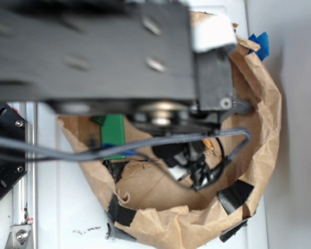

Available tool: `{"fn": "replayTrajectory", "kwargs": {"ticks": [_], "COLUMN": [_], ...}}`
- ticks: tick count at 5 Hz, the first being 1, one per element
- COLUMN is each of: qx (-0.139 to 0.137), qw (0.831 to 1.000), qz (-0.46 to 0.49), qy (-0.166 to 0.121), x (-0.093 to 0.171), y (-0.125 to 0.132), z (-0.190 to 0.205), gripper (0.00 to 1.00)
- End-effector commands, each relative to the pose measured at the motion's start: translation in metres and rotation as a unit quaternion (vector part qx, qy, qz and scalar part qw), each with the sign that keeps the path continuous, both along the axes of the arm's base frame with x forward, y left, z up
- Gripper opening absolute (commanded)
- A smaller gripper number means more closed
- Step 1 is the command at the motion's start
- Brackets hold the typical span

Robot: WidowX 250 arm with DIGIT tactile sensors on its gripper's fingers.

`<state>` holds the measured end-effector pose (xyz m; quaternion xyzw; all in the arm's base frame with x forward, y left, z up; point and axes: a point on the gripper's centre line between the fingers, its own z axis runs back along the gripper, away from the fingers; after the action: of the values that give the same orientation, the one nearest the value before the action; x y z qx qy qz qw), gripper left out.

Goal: Grab the carrot.

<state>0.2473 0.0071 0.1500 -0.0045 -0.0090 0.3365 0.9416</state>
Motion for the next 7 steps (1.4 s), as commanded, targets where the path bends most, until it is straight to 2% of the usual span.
{"fn": "replayTrajectory", "kwargs": {"ticks": [1,2,3,5,6,7], "qx": [0.000,0.000,0.032,0.066,0.080,0.083], "qw": [1.000,1.000,0.999,0.996,0.996,0.996], "qz": [0.016,0.016,0.040,0.057,0.034,0.021], "qy": [-0.020,-0.020,-0.002,-0.009,0.010,-0.006], "x": [-0.001,-0.001,-0.007,-0.011,-0.030,-0.034], "y": [0.011,0.011,0.025,0.047,0.058,0.067], "z": [0.008,0.008,-0.041,-0.084,-0.074,-0.059], "gripper": [1.00,1.00,1.00,1.00,1.00,1.00]}}
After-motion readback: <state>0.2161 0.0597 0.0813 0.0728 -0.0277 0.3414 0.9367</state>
